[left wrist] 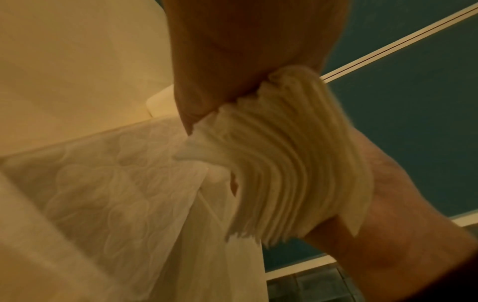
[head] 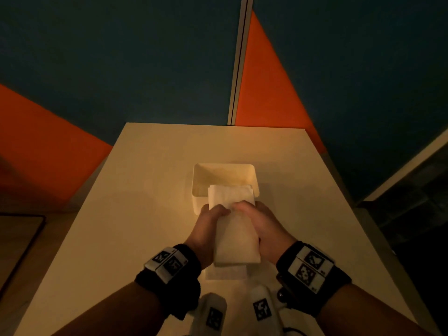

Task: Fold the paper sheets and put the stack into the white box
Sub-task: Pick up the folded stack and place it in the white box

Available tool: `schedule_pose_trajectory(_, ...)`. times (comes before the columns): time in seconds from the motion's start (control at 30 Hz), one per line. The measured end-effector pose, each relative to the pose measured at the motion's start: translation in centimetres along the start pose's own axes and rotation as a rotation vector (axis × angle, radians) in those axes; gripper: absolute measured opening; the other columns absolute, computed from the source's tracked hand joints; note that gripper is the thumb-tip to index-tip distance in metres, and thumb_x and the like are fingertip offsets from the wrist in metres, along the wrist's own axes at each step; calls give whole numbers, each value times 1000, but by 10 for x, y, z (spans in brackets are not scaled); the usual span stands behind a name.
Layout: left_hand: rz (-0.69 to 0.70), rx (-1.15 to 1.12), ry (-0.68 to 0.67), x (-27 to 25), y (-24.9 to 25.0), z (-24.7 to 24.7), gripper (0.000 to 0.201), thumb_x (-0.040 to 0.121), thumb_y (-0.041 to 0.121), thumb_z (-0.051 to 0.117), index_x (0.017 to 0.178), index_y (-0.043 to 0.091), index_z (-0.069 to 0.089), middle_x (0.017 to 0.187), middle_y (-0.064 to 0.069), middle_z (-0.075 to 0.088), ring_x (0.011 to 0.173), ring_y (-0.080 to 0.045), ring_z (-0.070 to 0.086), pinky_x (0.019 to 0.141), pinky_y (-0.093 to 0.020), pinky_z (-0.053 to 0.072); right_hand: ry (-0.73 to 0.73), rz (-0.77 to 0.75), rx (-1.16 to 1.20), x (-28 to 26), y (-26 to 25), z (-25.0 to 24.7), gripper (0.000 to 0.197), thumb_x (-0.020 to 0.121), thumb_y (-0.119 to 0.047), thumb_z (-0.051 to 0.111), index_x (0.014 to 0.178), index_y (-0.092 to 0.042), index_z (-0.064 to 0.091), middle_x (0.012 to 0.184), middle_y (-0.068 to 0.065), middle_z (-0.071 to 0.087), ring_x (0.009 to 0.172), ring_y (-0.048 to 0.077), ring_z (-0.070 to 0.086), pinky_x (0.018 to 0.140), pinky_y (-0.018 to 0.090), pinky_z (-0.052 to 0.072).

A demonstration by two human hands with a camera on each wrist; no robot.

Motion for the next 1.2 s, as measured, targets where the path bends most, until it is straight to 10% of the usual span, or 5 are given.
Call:
schedule_pose_trajectory(0.37,-45,223,-151,-6,-2,4,62,61,26,69,120,20,52,116,-12,63,104,-31,61,77,-42,57,154,-49,142,1,-8,-25,30,84,-8,61,113,-12,56,107,16,65,96,36,63,74,45,54)
schedule_pose_trajectory(0.67,41,480,-225,-8,46,-21,62,53,11,79,113,18,65,113,-10,64,99,-28,63,76,-40,57,-37,-99,29,-3,-41,-36,42,71,3,70,108,-8,55,94,12,66,81,26,64,62,34,50)
schedule_pose_trajectory(0.9,208,112,61,-8,63,-33,63,61,27,72,121,24,53,103,-7,69,84,-23,66,61,-35,54,-102,17,72,-4,-26,-25,39,82,0,56,120,-4,57,115,21,64,102,34,61,78,42,50)
schedule_pose_trajectory(1.07,157,49,101,-9,43,-21,75,60,31,65,130,28,37,112,-4,57,96,-26,59,71,-39,56,51,107,133,-3,-9,-20,69,57,-28,66,123,-12,51,120,20,58,102,37,57,71,41,47)
schedule_pose_trajectory(1.2,62,148,69,-8,36,-21,67,76,19,62,131,39,29,111,-3,51,95,-26,54,67,-37,53,140,81,52,0,-12,-33,43,82,-11,55,123,-18,44,119,16,53,99,35,54,71,43,49)
Point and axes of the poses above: each hand's wrist, its own x-axis towards the middle knuckle, its own z-axis out of the palm, y = z × x, the point moved 9 cm from there along x, towards the middle knuckle
